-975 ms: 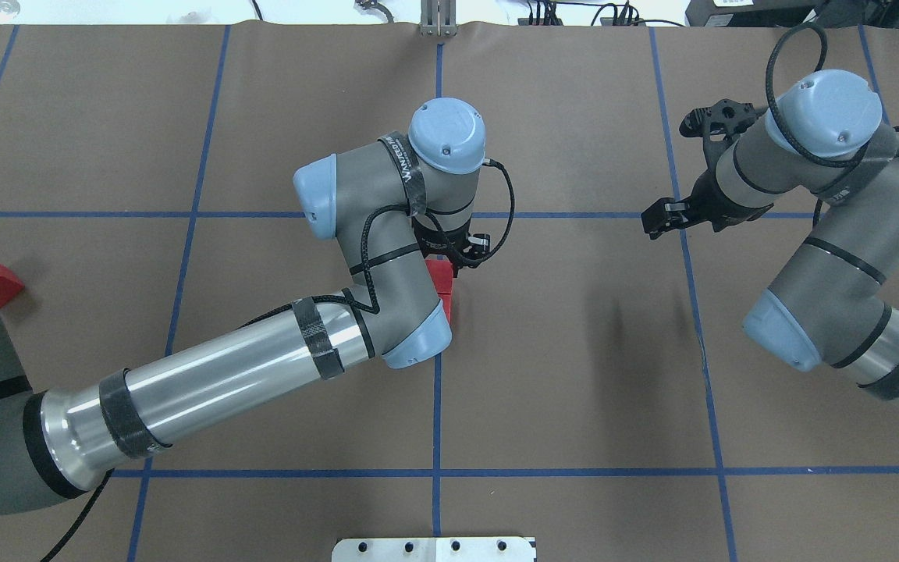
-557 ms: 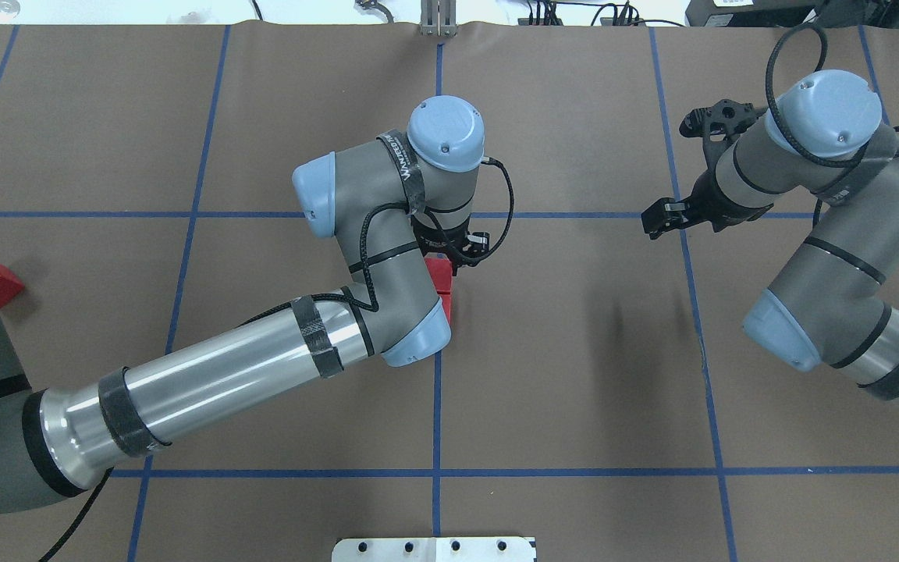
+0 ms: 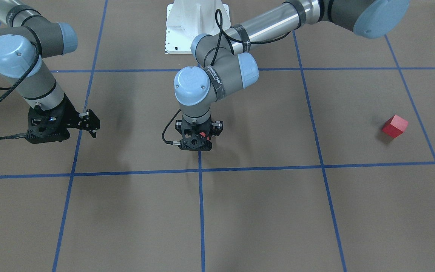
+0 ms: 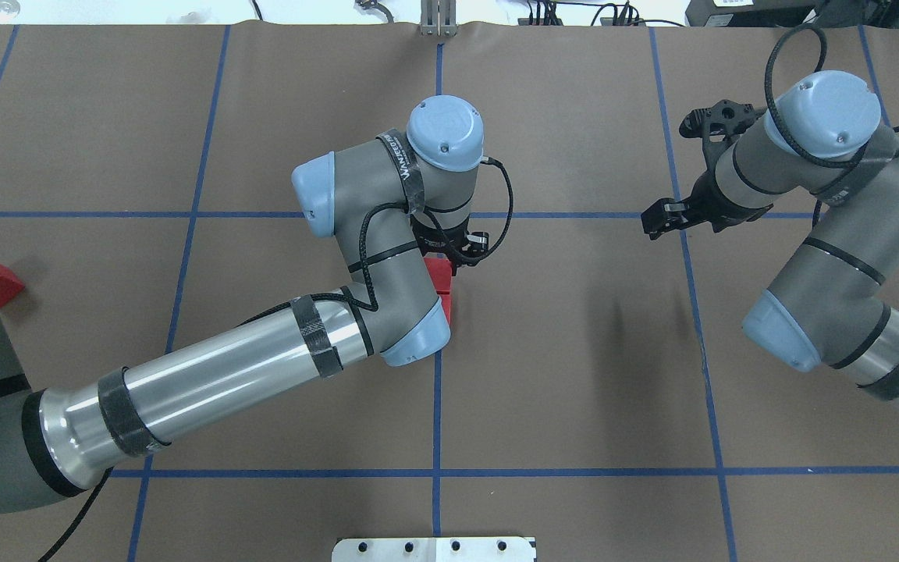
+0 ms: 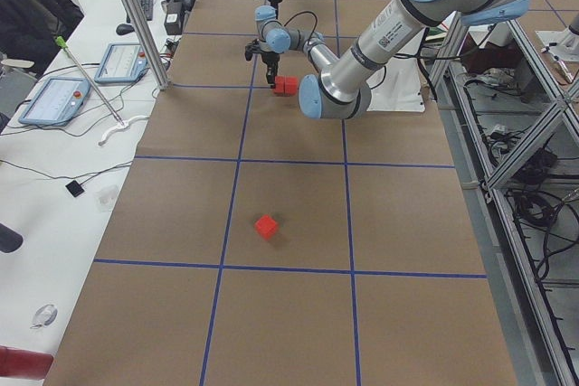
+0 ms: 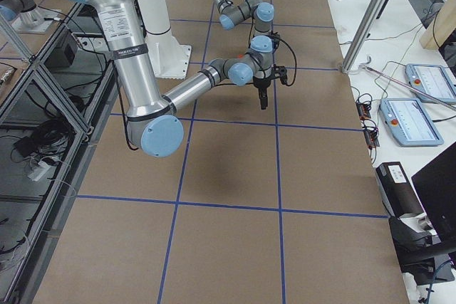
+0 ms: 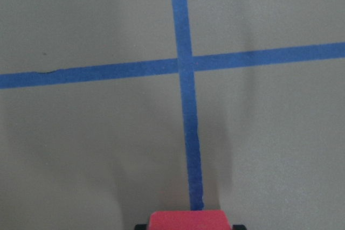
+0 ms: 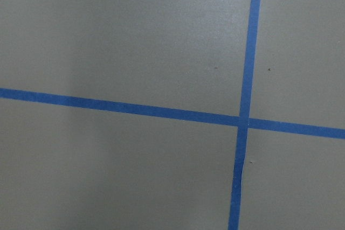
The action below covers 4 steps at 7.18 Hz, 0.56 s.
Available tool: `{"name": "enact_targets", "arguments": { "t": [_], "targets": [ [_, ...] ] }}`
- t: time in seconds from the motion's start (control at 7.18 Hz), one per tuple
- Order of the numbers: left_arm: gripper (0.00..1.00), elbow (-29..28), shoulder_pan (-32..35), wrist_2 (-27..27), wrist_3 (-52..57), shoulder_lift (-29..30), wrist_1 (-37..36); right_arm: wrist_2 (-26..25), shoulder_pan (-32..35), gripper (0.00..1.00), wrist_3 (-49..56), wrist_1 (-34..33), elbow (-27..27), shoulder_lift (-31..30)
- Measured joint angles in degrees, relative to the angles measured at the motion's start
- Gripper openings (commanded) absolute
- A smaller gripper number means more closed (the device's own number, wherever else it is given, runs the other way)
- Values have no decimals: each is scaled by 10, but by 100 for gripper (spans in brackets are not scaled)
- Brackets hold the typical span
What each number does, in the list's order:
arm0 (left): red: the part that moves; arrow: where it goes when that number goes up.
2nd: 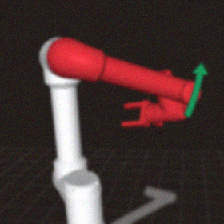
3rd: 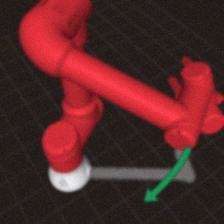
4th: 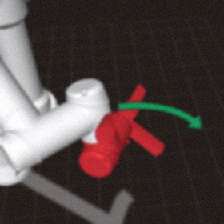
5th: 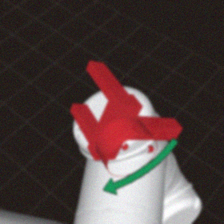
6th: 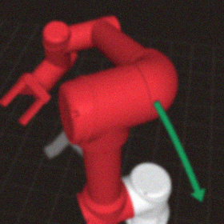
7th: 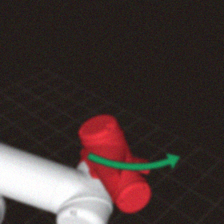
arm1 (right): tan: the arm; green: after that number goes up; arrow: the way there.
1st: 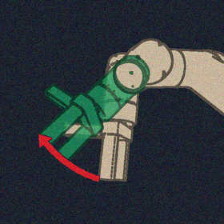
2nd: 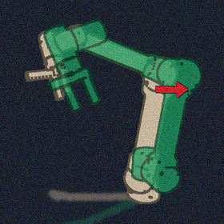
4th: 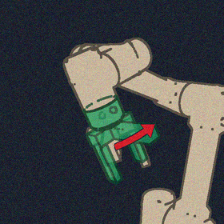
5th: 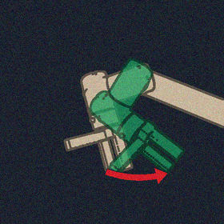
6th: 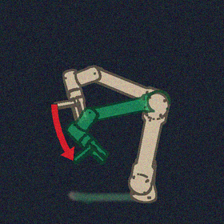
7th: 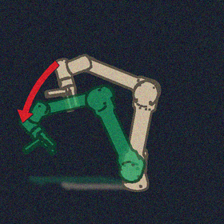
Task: Form red blocks into L shape at center
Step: 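Lower the cube with the left gripper just farther from the robot than the center cube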
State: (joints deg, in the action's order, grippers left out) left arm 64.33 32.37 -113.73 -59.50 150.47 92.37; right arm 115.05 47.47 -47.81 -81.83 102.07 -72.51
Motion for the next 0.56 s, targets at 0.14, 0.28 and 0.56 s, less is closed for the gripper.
{"name": "enact_targets", "arguments": {
  "t": [0.14,0.28,0.56],
  "targets": [
    [99,0,0,0,-1,-1,0,0,0,100,0,0,0,0],
    [99,1,1,0,-2,-2,0,0,0,100,1,0,0,0],
    [100,10,5,-1,-5,-2,-2,0,0,100,1,0,-1,0]
  ]
}}
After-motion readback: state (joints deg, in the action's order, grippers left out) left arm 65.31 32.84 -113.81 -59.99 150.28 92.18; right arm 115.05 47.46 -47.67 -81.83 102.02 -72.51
